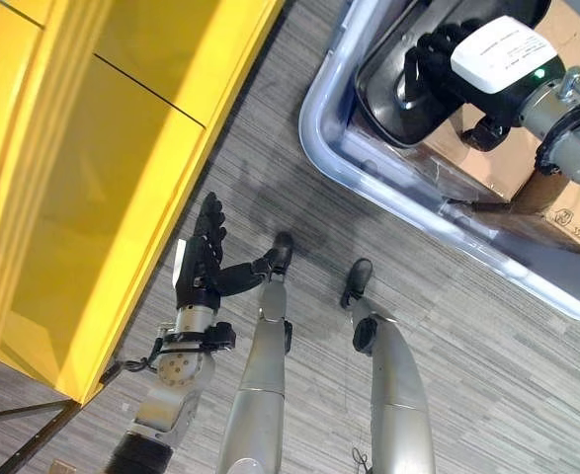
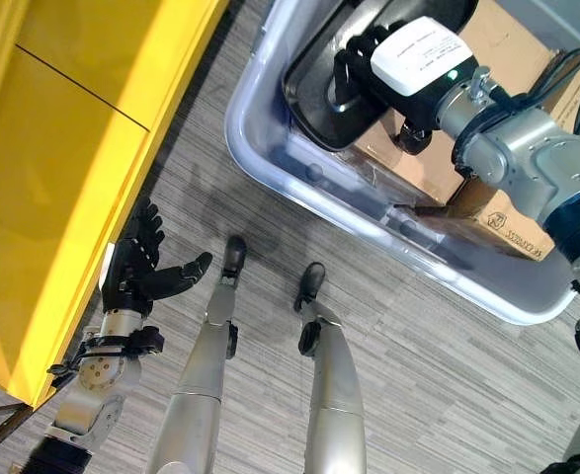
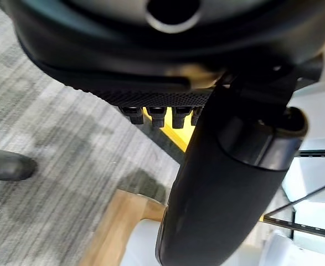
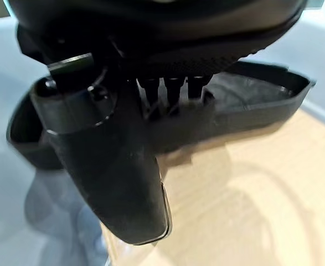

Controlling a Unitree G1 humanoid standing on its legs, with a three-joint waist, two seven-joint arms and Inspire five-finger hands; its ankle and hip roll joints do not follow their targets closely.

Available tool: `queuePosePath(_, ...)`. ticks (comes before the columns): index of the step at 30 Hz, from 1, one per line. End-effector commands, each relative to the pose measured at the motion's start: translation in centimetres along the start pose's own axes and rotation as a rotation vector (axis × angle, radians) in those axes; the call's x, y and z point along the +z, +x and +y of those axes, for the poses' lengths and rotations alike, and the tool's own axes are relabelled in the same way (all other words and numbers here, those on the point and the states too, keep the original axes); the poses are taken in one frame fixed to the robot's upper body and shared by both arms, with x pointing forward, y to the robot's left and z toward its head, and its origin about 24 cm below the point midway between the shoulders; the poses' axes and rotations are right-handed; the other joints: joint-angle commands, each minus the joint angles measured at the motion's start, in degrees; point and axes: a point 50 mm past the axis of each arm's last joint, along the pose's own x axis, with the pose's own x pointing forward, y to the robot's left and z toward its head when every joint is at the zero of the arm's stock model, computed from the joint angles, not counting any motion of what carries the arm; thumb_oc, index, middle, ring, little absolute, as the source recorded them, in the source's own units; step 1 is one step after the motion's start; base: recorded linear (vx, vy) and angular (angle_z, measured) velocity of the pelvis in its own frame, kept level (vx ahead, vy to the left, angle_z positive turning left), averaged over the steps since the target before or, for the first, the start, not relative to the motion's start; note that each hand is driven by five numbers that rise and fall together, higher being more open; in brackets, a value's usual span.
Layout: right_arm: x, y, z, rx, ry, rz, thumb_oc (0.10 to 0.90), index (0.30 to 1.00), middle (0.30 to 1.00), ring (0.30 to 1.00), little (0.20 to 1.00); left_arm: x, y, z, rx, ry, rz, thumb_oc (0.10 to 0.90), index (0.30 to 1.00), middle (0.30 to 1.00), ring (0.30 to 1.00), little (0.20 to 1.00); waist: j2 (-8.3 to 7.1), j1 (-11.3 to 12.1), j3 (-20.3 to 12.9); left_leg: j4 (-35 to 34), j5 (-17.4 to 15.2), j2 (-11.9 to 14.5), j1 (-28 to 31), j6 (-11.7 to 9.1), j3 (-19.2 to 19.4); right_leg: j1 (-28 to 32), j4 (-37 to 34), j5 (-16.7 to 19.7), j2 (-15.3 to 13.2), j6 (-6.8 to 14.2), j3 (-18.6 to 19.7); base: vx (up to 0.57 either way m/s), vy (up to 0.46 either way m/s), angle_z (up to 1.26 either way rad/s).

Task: Move parts from the plastic box to the shelf.

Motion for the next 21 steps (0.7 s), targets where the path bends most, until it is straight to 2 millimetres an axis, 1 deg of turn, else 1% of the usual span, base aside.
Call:
queuePosePath(1,-3.2,-1.4,2.1,0.152,-0.130,0.164,0.400,0.300,0.300,0.300,0.300,3.7,0.9,0.1,-0.006,-0.033,-0.209,0.900,1.000,1.000,1.000,1.000,1.56,0.9,4.9,3.4,-7.9,1.8,4.5,0.6,0.6,16.8,-5.9,-4.4,-0.4,6.2,1.6,0.00,0.000,0.00)
queuePosePath(6,-1.5,-1.6,2.3,0.115,-0.064,0.096,0.400,0.300,0.300,0.300,0.300,3.5,1.0,0.1,-0.003,-0.035,-0.194,0.900,1.000,1.000,1.000,1.000,0.40,0.5,4.9,3.0,-7.9,2.0,7.7,0.6,0.7,20.7,-7.5,-3.9,-0.2,6.3,1.2,-0.02,0.012,0.06)
queuePosePath(8,-0.3,-1.9,2.6,0.101,-0.027,0.045,0.400,0.300,0.300,0.300,0.300,3.2,1.0,0.2,-0.002,-0.033,-0.175,0.900,1.000,1.000,1.000,1.000,-0.07,0.3,4.9,2.3,-7.7,2.1,9.9,0.6,0.8,23.0,-8.5,-3.6,-0.1,6.3,0.9,-0.02,0.010,0.07)
queuePosePath(9,1.0,-2.6,3.6,0.107,0.033,-0.003,0.400,0.300,0.300,0.300,0.300,2.8,0.9,0.5,0.006,-0.032,-0.154,0.900,1.000,1.000,1.000,1.000,-0.82,-0.1,4.9,1.1,-7.4,2.3,13.6,0.5,0.6,26.8,-10.7,-2.9,-0.1,6.3,0.7,-0.02,0.029,0.04)
queuePosePath(10,1.6,-3.2,4.1,0.114,0.050,-0.029,0.400,0.300,0.300,0.300,0.300,2.6,0.9,0.8,0.009,-0.020,-0.144,0.900,1.000,1.000,1.000,1.000,-1.38,-0.1,4.9,0.4,-7.3,2.5,16.2,0.5,0.8,29.8,-12.4,-2.3,-0.1,6.5,0.5,-0.03,0.031,0.03)
queuePosePath(11,1.6,-3.3,4.1,0.112,0.051,-0.026,0.400,0.300,0.300,0.300,0.300,2.7,0.9,0.8,0.006,-0.018,-0.146,0.900,1.000,1.000,1.000,1.000,-1.33,0.1,4.9,0.2,-6.8,2.6,16.1,0.5,0.7,29.7,-12.7,-1.9,0.0,6.5,0.4,0.00,0.000,0.00)
queuePosePath(12,2.0,-3.8,4.6,0.125,0.073,-0.046,0.400,0.300,0.300,0.300,0.300,2.5,0.9,1.1,0.007,-0.009,-0.136,0.900,1.000,1.000,1.000,1.000,-1.94,-0.1,4.9,-0.2,-7.2,2.7,19.0,0.6,0.8,32.9,-13.8,-1.9,-0.1,6.7,0.4,0.00,0.000,0.00)
queuePosePath(13,2.0,-3.8,4.6,0.124,0.074,-0.044,0.400,0.300,0.300,0.300,0.300,2.6,0.9,1.0,0.005,-0.007,-0.138,0.900,1.000,1.000,1.000,1.000,-1.91,0.1,4.9,-0.4,-6.9,2.8,18.9,0.6,0.7,32.9,-14.0,-1.5,0.0,6.6,0.4,0.00,0.027,-0.04)
queuePosePath(15,2.3,-4.8,4.9,0.125,0.110,-0.058,0.400,0.300,0.300,0.300,0.300,2.4,0.9,1.3,0.001,-0.003,-0.126,0.900,1.000,1.000,1.000,1.000,-2.52,-0.2,4.9,-1.1,-7.0,3.1,23.6,0.6,1.1,38.0,-16.3,-1.2,-0.2,6.8,0.4,0.01,0.032,-0.04)
queuePosePath(16,2.3,-4.9,5.1,0.128,0.113,-0.057,0.400,0.300,0.300,0.300,0.300,2.3,0.8,1.3,-0.002,-0.001,-0.123,0.900,1.000,1.000,1.000,1.000,-2.59,0.0,4.9,-1.3,-7.0,3.1,24.0,0.6,1.1,38.3,-16.6,-1.1,-0.2,6.8,0.4,0.01,0.030,-0.05)
queuePosePath(18,2.6,-5.6,4.9,0.124,0.129,-0.075,0.400,0.300,0.300,0.300,0.300,2.4,0.9,1.6,-0.003,0.014,-0.120,0.900,1.000,1.000,1.000,1.000,-2.93,-0.1,4.7,-2.0,-7.1,3.3,27.1,0.6,1.3,41.6,-18.2,-0.8,-0.3,7.0,0.2,0.02,0.023,-0.04)
queuePosePath(20,2.8,-6.2,4.5,0.103,0.162,-0.090,0.400,0.300,0.300,0.300,0.300,2.1,0.8,2.0,0.002,0.029,-0.106,0.900,1.000,1.000,1.000,1.000,-3.41,-0.8,2.9,-2.8,-7.3,3.5,29.3,0.6,1.5,44.1,-20.1,-0.3,-0.4,7.3,0.2,0.05,0.028,-0.08)
queuePosePath(21,2.9,-6.7,4.4,0.095,0.178,-0.094,0.400,0.300,0.300,0.300,0.300,2.0,0.7,2.1,-0.003,0.038,-0.099,0.900,1.000,1.000,1.000,1.000,-3.70,-0.8,2.1,-3.5,-7.2,3.7,30.7,0.6,1.5,45.6,-21.3,0.2,-0.3,7.4,0.2,0.06,0.027,-0.11)
